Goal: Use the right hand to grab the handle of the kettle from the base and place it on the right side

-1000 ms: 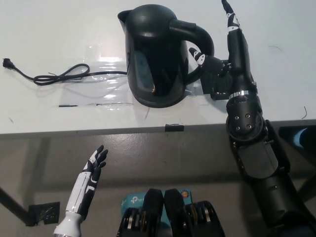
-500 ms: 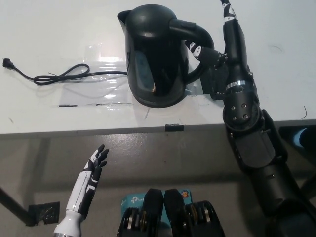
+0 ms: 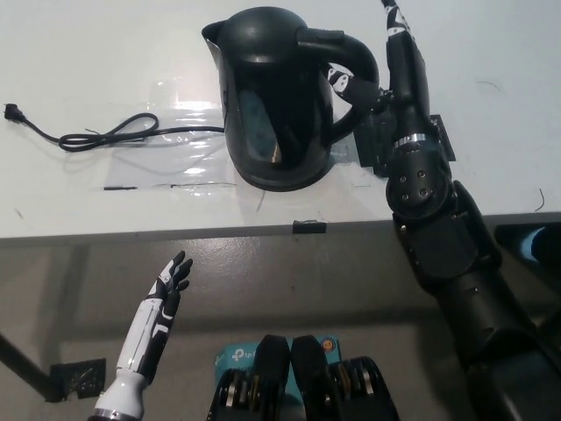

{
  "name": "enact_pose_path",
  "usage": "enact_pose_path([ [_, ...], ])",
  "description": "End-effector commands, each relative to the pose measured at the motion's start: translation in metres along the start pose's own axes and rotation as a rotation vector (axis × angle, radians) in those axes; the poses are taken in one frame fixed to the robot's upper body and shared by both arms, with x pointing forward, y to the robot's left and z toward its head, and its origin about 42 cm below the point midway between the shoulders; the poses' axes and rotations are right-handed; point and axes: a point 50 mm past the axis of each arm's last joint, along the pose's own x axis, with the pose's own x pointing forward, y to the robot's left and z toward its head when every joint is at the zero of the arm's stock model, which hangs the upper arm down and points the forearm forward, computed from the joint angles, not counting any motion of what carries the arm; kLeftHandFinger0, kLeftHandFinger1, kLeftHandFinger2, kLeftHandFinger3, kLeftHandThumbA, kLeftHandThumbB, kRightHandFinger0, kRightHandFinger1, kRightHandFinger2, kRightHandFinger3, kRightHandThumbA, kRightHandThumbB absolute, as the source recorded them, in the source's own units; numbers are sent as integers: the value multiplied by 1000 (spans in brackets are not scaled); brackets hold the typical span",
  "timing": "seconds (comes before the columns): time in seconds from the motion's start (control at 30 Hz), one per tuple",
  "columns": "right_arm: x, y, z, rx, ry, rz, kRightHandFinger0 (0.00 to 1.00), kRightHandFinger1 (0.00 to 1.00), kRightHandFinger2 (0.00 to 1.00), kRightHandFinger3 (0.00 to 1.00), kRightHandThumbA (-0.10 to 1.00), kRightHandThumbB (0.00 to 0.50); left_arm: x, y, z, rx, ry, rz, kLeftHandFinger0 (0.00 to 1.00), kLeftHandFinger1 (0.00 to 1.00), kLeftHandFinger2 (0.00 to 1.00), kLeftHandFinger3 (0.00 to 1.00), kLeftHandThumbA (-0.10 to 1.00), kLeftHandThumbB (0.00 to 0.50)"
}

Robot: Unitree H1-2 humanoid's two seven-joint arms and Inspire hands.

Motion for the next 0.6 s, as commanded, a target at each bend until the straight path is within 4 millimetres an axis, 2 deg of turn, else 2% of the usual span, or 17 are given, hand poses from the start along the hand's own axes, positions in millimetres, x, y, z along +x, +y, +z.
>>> enact_pose_path([
  [0.0, 26, -9, 28, 6, -92, -40, 1000, 1000, 1000, 1000, 769, 230, 11, 7, 14, 17, -84, 2, 1000, 1000, 1000, 1000, 1000, 500],
  [0.1, 28, -8, 18, -12, -71, -29, 1000, 1000, 1000, 1000, 658, 234, 11, 7, 14, 11, -87, 2, 1000, 1000, 1000, 1000, 1000, 500],
  [0.33, 31, -8, 11, -65, -41, -17, 1000, 1000, 1000, 1000, 530, 236, 14, 8, 14, 10, -88, 3, 1000, 1000, 1000, 1000, 1000, 500],
  [0.47, 35, -10, 13, -45, -46, -42, 1000, 1000, 1000, 1000, 373, 221, 14, 9, 14, 17, -89, 0, 1000, 1000, 1000, 1000, 1000, 500],
  [0.5, 37, -11, 16, -28, -42, -57, 1000, 1000, 1000, 1000, 286, 222, 15, 9, 14, 18, -89, 0, 1000, 1000, 1000, 1000, 1000, 500],
  [0.53, 38, -11, 19, -19, -49, -70, 790, 902, 1000, 1000, 193, 224, 15, 9, 14, 22, -89, 0, 1000, 1000, 1000, 1000, 1000, 500],
  [0.57, 40, -13, 23, -14, -61, -87, 685, 807, 939, 949, 146, 221, 15, 9, 14, 24, -88, 0, 1000, 1000, 1000, 1000, 1000, 500],
])
